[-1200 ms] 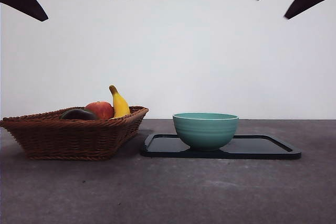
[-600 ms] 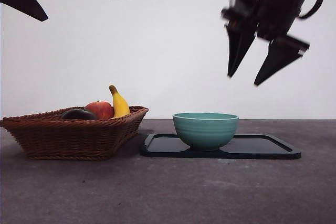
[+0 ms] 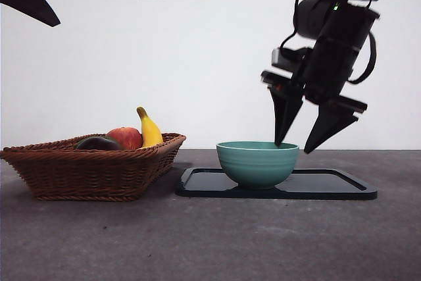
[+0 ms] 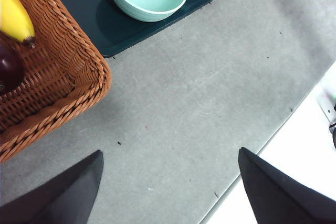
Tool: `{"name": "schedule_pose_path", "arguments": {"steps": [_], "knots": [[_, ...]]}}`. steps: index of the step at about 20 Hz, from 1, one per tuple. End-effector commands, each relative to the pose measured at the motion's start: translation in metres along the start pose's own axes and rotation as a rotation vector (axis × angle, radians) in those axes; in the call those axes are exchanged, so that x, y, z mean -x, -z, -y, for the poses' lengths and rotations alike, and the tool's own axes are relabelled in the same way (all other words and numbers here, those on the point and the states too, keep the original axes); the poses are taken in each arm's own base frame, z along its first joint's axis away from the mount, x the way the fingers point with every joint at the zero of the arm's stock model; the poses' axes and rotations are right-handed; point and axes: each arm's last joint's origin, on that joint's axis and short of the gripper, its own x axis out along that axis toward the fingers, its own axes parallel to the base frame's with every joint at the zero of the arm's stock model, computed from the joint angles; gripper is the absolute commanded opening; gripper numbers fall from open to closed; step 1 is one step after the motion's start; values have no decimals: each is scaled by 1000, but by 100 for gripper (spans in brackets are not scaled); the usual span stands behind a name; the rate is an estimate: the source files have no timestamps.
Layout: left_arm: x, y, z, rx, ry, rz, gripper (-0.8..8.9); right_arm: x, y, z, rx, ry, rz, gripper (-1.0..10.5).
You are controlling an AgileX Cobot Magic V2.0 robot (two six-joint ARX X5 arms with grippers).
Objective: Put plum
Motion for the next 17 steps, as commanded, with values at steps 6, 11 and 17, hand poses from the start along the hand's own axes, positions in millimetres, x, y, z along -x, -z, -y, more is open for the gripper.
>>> {"name": "schedule_pose_path", "arguments": {"steps": [6, 11, 17], "knots": [[2, -5, 2, -12, 6, 14, 405, -6, -8, -3, 34, 9, 43, 102], [2, -5, 2, -11, 6, 14, 405, -7, -8, -3, 33, 11, 40, 80], [2, -4, 2, -7, 6, 12, 405, -7, -7, -3, 31, 15, 30, 12]]}}
